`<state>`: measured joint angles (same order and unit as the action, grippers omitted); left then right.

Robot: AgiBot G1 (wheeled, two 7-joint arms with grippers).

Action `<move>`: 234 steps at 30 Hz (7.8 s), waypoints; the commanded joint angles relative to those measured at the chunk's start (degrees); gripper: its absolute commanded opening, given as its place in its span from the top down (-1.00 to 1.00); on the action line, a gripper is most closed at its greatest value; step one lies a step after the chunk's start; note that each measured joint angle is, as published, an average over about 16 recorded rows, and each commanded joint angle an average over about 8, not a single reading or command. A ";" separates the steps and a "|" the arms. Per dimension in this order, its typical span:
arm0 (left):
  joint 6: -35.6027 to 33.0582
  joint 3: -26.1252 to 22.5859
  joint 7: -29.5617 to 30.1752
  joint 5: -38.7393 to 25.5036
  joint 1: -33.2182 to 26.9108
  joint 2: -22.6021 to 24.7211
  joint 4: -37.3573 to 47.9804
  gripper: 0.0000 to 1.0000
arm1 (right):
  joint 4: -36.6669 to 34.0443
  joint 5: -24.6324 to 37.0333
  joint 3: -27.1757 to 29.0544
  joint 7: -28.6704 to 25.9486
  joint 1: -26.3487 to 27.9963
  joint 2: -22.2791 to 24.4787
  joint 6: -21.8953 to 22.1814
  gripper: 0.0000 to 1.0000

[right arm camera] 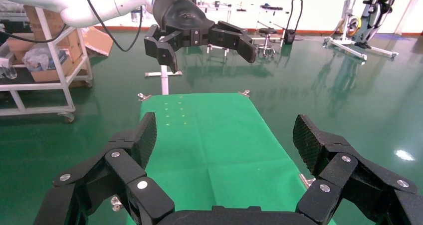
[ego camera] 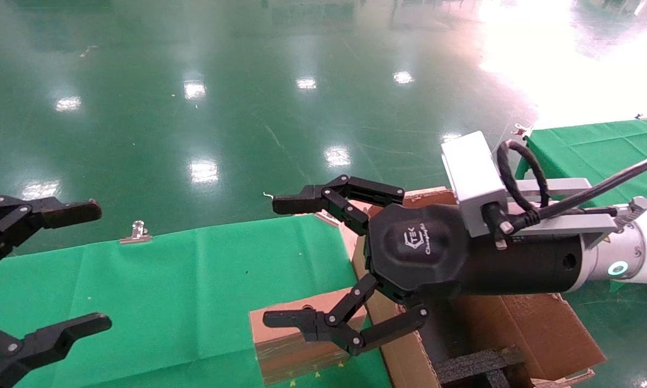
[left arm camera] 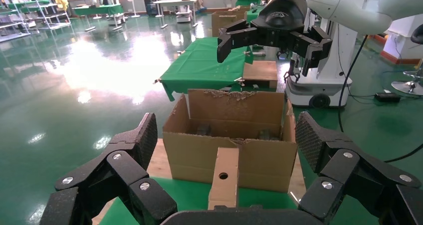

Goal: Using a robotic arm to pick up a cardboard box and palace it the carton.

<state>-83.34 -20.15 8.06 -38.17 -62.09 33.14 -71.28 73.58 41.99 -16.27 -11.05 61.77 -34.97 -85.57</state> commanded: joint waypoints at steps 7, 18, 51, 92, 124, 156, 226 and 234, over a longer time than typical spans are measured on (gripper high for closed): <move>0.00 0.00 0.00 0.00 0.00 0.00 0.00 -1.00 | 0.00 0.00 0.00 0.00 0.00 0.00 0.00 -1.00; 0.00 0.00 0.00 0.00 0.00 0.00 0.00 0.29 | 0.00 0.00 0.00 0.00 0.00 0.00 0.00 -1.00; 0.00 -0.01 0.00 0.00 0.00 0.00 0.00 1.00 | -3.96 31.59 -20.54 -5.06 18.76 -5.79 -5.07 -1.00; 0.02 0.00 -0.01 0.02 0.01 -0.01 0.02 -1.00 | -26.23 44.78 -47.32 10.61 37.17 -22.19 -4.23 1.00; 0.02 -0.01 -0.01 0.02 0.01 -0.01 0.02 -1.00 | -25.34 44.45 -46.56 9.94 36.66 -21.65 -4.11 1.00; 0.02 -0.01 -0.02 0.02 0.01 -0.01 0.02 -1.00 | -46.24 32.28 -51.45 18.54 63.28 -15.79 -6.03 1.00; 0.06 -0.01 -0.03 0.04 0.03 -0.03 0.05 -1.00 | -3.82 37.90 -89.33 -58.24 70.93 24.15 20.75 1.00; 0.07 -0.01 -0.03 0.04 0.03 -0.03 0.05 -1.00 | -3.50 38.29 -89.43 -58.47 70.91 24.29 20.96 1.00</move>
<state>-83.28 -20.17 8.03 -38.12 -62.06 33.11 -71.22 70.53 80.69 -105.85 -70.95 132.51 -10.67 -63.89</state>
